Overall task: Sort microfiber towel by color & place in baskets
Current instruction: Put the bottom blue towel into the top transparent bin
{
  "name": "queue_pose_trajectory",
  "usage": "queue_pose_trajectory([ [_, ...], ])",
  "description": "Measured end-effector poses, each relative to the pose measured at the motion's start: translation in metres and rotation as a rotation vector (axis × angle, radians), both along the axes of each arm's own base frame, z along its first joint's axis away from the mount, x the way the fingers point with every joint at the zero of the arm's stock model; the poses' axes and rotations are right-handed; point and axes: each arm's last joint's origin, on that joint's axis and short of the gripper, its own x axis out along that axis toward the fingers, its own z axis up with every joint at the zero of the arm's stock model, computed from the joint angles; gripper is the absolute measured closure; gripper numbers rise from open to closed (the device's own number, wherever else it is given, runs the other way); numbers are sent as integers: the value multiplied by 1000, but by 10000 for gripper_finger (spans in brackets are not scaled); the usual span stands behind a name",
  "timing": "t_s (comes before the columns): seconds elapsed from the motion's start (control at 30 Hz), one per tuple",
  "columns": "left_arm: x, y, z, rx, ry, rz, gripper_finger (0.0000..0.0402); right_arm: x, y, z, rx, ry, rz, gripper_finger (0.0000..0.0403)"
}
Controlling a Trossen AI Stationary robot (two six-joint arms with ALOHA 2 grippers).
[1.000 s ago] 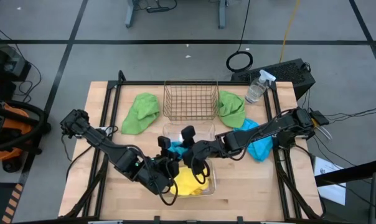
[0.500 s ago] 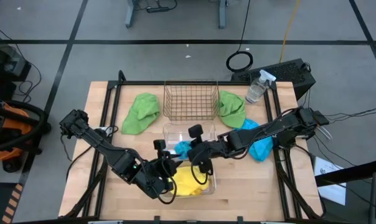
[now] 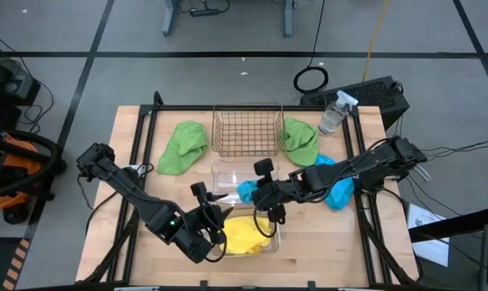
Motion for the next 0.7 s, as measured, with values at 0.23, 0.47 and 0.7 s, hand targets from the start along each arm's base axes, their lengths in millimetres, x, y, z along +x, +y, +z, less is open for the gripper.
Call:
queue_pose_trajectory([
  [0.23,-1,0,-3,36,-41,36,197,2,12,-4,-28,-63,79,374],
  [0.47,0,0,23,5,-106,-48,195,0,37,9,-219,-178,311,374],
  [0.7,9,5,46,-194,-153,-263,160,-4,49,24,-409,-260,445,372],
])
